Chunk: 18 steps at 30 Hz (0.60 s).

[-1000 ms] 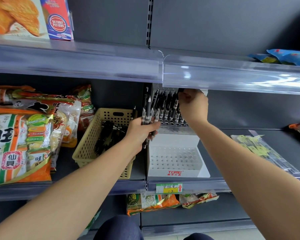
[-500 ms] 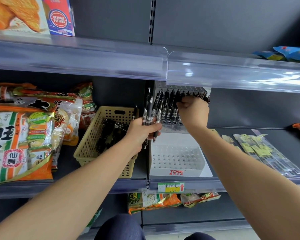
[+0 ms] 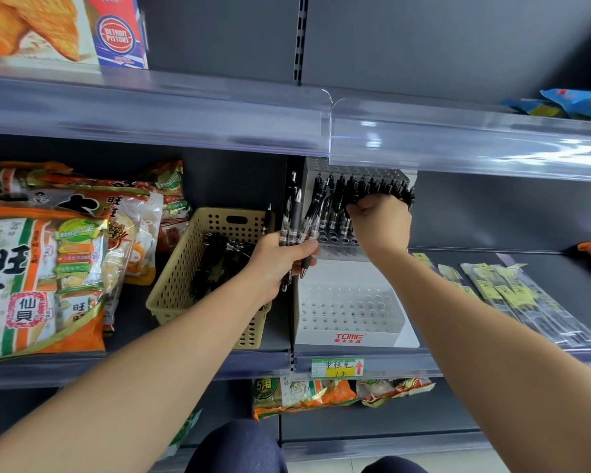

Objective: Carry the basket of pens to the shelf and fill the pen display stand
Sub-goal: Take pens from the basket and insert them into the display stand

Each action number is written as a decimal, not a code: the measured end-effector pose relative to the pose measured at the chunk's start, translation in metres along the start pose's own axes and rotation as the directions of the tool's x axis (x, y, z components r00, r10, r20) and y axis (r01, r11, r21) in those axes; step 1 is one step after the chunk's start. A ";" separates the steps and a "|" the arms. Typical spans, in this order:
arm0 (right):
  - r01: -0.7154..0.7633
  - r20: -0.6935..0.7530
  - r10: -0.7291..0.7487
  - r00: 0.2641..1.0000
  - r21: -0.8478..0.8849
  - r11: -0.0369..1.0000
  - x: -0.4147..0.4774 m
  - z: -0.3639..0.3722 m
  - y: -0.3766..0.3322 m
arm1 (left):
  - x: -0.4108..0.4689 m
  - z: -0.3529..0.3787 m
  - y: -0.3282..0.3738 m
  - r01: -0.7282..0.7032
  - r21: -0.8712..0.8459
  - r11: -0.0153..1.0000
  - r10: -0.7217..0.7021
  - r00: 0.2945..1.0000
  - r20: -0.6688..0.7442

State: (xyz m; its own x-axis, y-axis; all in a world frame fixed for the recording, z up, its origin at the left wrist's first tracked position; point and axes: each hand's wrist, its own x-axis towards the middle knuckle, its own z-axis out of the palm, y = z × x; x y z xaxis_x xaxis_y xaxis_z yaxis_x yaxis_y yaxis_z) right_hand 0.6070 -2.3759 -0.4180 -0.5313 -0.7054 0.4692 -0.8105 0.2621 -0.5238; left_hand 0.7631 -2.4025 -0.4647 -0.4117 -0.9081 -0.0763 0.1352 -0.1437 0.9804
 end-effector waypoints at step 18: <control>-0.204 0.202 0.104 0.974 0.579 0.789 -0.020 -0.005 -0.018 | -0.004 0.003 0.005 0.007 0.018 1.000 -0.008 0.997 0.080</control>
State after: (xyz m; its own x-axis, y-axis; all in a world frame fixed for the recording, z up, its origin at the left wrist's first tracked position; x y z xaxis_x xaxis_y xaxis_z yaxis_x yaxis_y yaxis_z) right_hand 0.6310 -2.3637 -0.4140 -0.5518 -0.7926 0.2593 -0.3885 -0.0308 -0.9209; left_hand 0.7632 -2.3982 -0.4592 -0.4837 -0.8725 -0.0698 0.1160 -0.1429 0.9829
